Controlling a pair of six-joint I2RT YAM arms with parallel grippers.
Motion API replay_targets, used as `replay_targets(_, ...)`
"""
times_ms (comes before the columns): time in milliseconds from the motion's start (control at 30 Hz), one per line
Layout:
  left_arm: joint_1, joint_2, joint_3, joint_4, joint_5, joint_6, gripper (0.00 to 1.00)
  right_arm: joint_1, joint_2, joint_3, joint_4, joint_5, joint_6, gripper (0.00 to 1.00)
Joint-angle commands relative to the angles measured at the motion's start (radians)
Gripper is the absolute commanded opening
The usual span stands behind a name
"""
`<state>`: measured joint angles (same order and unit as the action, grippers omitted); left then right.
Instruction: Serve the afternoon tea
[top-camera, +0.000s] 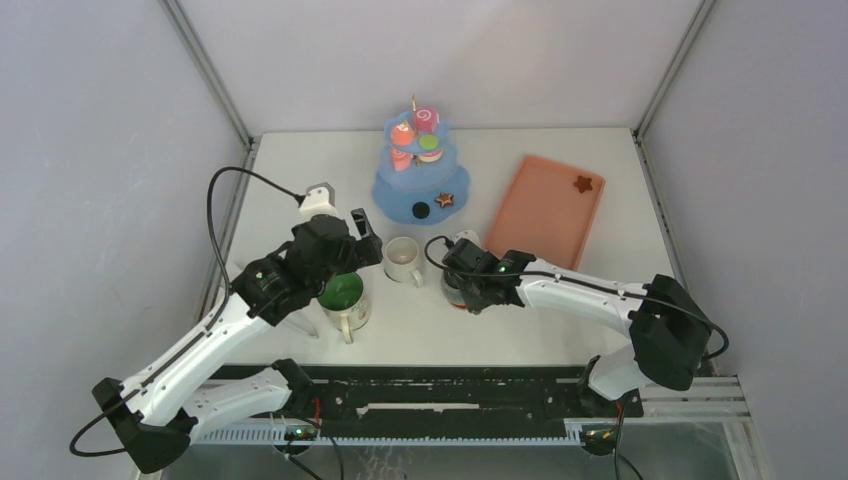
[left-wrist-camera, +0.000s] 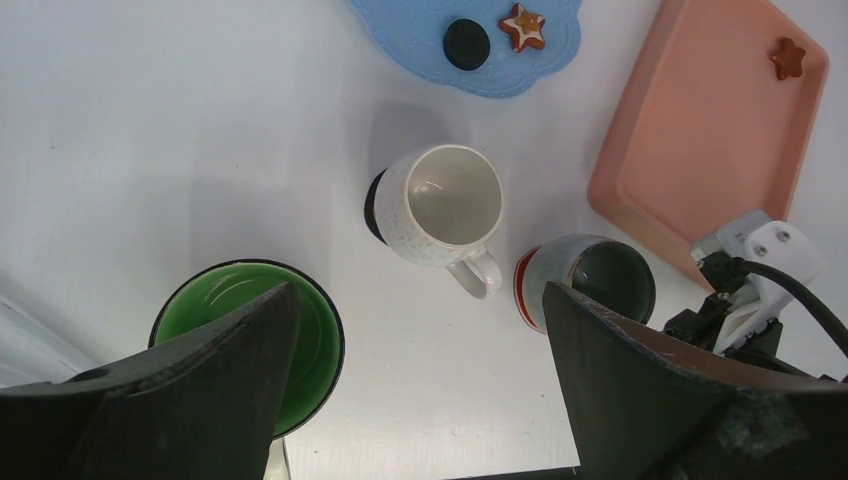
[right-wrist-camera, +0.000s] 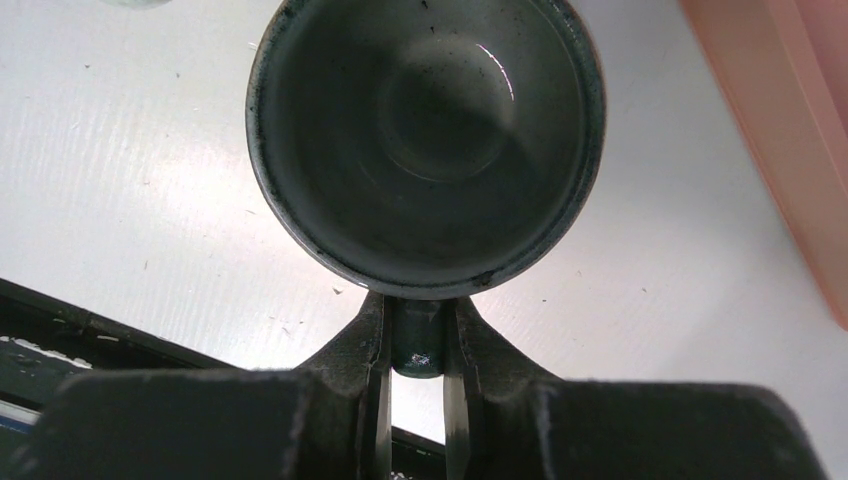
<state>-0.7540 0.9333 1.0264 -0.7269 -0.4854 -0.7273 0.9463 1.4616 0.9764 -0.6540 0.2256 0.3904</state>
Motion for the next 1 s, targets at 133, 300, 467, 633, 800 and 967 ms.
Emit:
replay_targets(133, 0.005, -0.009, -0.042, 0.026, 0.011, -0.019, 0.95, 0.007, -0.013, 0.004, 0.076, 0.033, 0.016, 0.0)
replay_targets(300, 0.005, -0.002, -0.042, 0.033, 0.019, -0.015, 0.95, 0.009, -0.011, -0.006, 0.069, 0.032, 0.03, 0.0)
replay_targets(467, 0.005, 0.005, -0.047, 0.043, 0.036, -0.019, 0.95, 0.009, -0.027, -0.019, 0.067, 0.039, 0.044, 0.14)
replay_targets(633, 0.005, 0.005, -0.049, 0.044, 0.039, -0.023, 0.95, 0.007, -0.07, -0.019, 0.058, 0.044, 0.033, 0.34)
replay_targets(800, 0.005, 0.003, -0.046, 0.047, 0.041, -0.024, 0.95, 0.0, -0.144, 0.006, 0.007, 0.067, 0.017, 0.48)
replay_targets(967, 0.006, 0.008, -0.04, 0.052, 0.041, -0.023, 0.96, -0.059, -0.243, 0.101, -0.066, 0.137, -0.014, 0.57)
